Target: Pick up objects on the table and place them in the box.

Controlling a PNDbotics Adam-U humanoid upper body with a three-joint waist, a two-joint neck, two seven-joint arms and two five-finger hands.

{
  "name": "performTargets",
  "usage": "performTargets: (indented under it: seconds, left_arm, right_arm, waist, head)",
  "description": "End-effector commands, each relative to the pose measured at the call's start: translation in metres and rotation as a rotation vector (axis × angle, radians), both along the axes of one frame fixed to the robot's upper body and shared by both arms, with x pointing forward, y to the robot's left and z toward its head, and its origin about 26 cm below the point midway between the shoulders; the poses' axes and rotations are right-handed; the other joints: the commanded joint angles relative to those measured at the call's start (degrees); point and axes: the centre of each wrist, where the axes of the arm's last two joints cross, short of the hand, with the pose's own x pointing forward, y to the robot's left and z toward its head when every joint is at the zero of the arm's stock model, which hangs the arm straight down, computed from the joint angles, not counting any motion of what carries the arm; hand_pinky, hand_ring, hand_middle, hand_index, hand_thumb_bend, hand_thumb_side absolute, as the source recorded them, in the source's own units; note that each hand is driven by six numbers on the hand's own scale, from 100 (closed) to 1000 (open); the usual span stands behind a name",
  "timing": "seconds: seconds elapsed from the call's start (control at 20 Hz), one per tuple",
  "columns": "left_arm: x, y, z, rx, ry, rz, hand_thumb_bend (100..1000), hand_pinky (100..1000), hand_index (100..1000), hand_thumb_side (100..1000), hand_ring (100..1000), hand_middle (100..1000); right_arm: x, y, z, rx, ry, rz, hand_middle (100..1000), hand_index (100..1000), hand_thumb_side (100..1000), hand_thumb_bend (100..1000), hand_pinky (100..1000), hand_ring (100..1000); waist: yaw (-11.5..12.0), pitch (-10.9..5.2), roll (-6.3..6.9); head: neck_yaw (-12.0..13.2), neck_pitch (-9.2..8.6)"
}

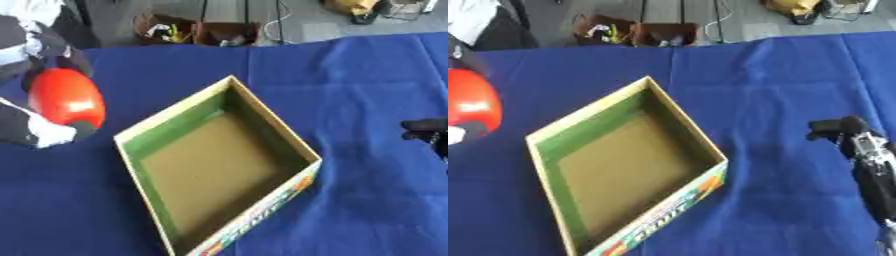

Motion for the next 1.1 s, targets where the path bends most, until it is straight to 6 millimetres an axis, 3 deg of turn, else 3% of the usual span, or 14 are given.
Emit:
performTargets:
  seconds: [0.05,0.55,1.1]
  left_arm:
    - [-0.004,-0.014,0.012,0.004,0.001,-0.059,145,204,635,150,346,460]
    - [0.022,-0.072,0.026,-0.004,0.091,-0.247,100,202,630,202,336,455]
    - [0.066,-0.113,-0.005,0.026,0.212,-0.270,100,201,618,240,338,455]
  right_arm:
    - [-0.002,-0.003,0.006,-0.020,-0.012,0.001,563,700,1000,100,910,835]
    - [-0.003,-0.002,0.004,-0.020,0.001,0.011,563,700,1000,100,910,836]
    - [-0.002,0.000,0.005,-0.023,0.004,0.023,563,700,1000,100,911,836]
  waist:
    - [-0.1,-1.57,-0.02]
    - [-1.5,-2.36,0.50]
    - [-2.7,-1.92,0.98]
  head:
    - [-0.4,0.57]
    - [-0.2,0.18]
    - [0.4,0.17]
